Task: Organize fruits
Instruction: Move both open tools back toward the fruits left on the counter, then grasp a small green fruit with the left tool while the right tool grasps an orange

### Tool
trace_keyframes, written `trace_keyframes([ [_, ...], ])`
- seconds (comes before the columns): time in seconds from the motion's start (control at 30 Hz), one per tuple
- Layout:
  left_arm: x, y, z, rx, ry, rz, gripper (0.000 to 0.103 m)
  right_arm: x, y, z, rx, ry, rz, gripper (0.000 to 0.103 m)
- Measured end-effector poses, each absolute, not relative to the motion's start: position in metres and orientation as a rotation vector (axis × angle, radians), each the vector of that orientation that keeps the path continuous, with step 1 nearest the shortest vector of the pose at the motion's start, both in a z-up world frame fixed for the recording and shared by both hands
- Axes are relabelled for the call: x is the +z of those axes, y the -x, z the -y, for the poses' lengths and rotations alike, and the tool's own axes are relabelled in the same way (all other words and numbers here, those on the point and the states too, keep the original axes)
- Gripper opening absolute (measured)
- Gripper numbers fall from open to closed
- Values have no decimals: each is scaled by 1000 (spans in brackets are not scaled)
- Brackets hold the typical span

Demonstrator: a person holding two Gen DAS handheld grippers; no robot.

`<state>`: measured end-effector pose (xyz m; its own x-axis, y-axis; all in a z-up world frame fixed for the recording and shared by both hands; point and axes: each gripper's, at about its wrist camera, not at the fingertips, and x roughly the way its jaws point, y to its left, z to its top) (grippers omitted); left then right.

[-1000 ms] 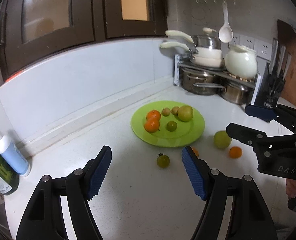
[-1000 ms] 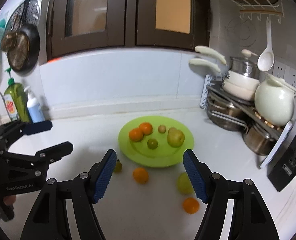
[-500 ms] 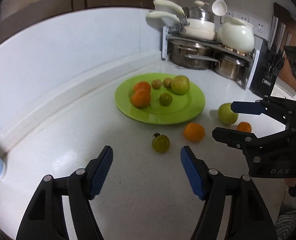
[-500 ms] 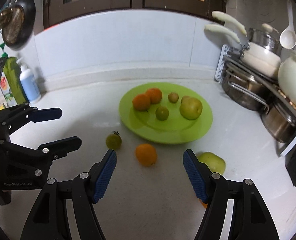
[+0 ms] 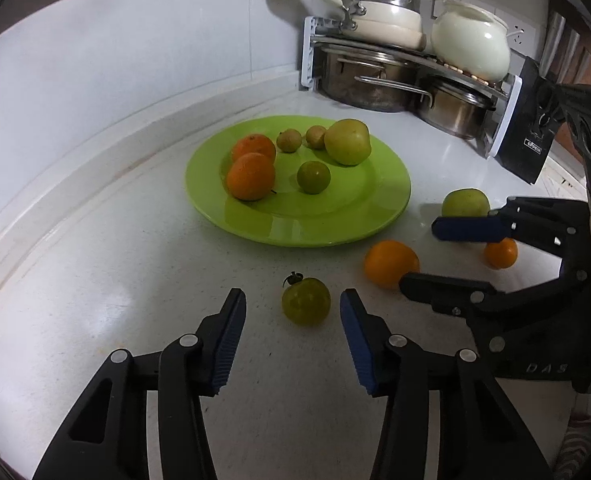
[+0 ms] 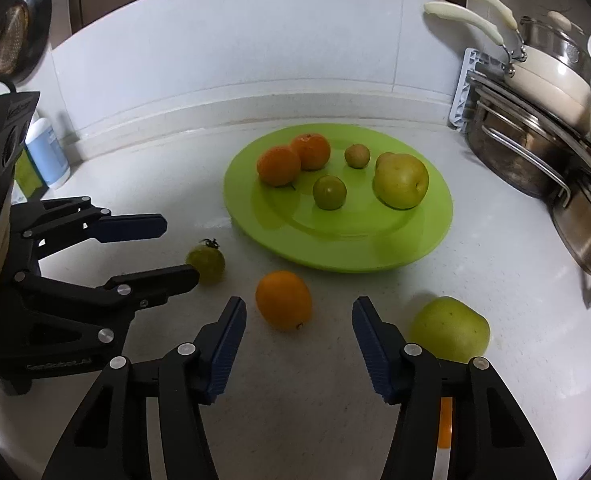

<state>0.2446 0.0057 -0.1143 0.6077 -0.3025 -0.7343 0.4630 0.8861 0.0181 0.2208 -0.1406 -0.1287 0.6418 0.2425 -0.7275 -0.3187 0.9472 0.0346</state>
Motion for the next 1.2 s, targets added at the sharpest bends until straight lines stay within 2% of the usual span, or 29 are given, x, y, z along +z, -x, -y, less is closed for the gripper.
trace_keyframes([
  [0.1,-117,-249,-2,-448,-213,-813,47,-134,-226,140,335,90,-832,52],
  [0.47,-124,-260,8,-438,-201,-844,29,-142,-240,139,375,71,-853,48],
  [0.67,-124,-260,8,-430,-182,-856,29,-145,-243,138,386,52,-876,41],
  [0.73,-124,-260,7,-428,-177,-859,29,-147,-243,137,394,42,-883,35],
  [1.2,-111,-247,0,-378,-141,-830,28,-134,-229,142,357,28,-854,34],
])
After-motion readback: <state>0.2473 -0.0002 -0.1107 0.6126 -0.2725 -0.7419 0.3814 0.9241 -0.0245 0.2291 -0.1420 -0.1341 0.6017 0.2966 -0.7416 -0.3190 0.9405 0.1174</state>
